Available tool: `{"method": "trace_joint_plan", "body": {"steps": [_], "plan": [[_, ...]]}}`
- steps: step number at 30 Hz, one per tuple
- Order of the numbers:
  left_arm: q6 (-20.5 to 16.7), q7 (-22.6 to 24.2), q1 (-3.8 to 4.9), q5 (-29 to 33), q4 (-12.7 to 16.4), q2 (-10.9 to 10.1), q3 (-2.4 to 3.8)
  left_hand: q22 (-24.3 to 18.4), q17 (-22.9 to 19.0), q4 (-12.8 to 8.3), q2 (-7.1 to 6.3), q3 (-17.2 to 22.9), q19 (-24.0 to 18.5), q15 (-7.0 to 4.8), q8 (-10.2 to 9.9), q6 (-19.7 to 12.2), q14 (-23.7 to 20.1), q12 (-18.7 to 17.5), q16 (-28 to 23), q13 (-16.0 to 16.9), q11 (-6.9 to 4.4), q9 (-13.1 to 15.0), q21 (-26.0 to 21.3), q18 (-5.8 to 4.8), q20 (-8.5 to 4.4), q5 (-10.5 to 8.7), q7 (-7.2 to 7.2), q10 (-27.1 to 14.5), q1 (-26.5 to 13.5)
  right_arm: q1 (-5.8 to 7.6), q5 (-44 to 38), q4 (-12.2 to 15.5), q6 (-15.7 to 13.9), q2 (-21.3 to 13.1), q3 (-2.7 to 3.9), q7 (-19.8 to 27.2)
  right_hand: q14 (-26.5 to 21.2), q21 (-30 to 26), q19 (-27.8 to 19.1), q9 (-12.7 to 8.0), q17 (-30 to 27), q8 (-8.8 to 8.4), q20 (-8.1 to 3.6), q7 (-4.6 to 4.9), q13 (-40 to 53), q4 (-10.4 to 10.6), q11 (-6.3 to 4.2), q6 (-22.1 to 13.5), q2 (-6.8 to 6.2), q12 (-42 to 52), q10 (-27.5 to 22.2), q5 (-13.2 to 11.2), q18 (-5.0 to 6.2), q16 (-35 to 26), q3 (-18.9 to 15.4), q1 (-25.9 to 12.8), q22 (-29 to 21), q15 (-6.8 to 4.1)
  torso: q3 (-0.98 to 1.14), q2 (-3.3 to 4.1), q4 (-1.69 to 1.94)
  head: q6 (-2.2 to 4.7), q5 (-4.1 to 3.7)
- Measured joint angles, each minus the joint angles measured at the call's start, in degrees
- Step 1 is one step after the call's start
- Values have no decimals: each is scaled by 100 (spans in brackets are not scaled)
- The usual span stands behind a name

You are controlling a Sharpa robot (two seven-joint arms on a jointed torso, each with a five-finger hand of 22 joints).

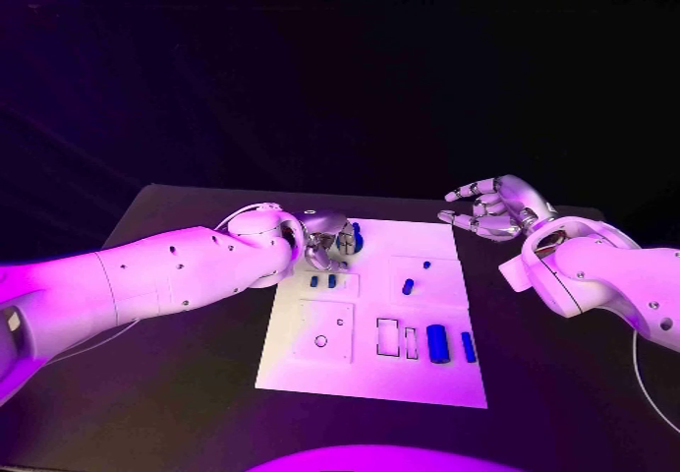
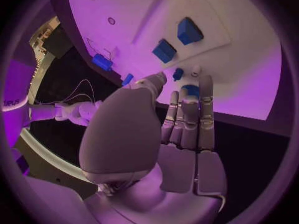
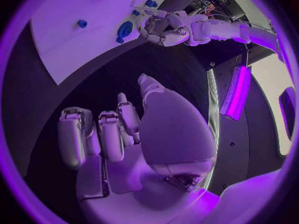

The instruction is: Assemble the parts on the task board

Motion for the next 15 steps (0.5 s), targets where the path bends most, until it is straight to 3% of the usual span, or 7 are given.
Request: {"method": "trace_joint_plan", "body": {"steps": [6, 15], "plan": [[173, -71, 0, -110, -36, 42, 0, 83, 26, -36, 46, 106, 0, -42, -73, 204, 47, -34, 165, -124, -12, -136, 111, 0, 0, 0, -52, 183, 46, 0, 0, -1, -2, 3, 0, 1, 0, 0, 0, 0, 0, 0, 0, 0, -12, 16, 5, 0, 0, 0, -10, 0, 0, 0, 16, 0, 0, 0, 4, -2, 0, -5, -1], [338, -118, -1, -214, -120, 111, 1, 260, 104, -166, 1, 567, -23, -81, -215, 478, 184, -172, 421, -372, -82, -363, 327, 0, -23, 0, -72, 515, 92, 0, 0, -1, -4, 7, 0, 2, 0, 0, 0, 1, -1, 0, 0, 0, -25, 17, 5, 0, 0, 0, -10, 0, 0, -22, 16, 0, -1, 0, 4, -2, 3, -5, -12]]}}
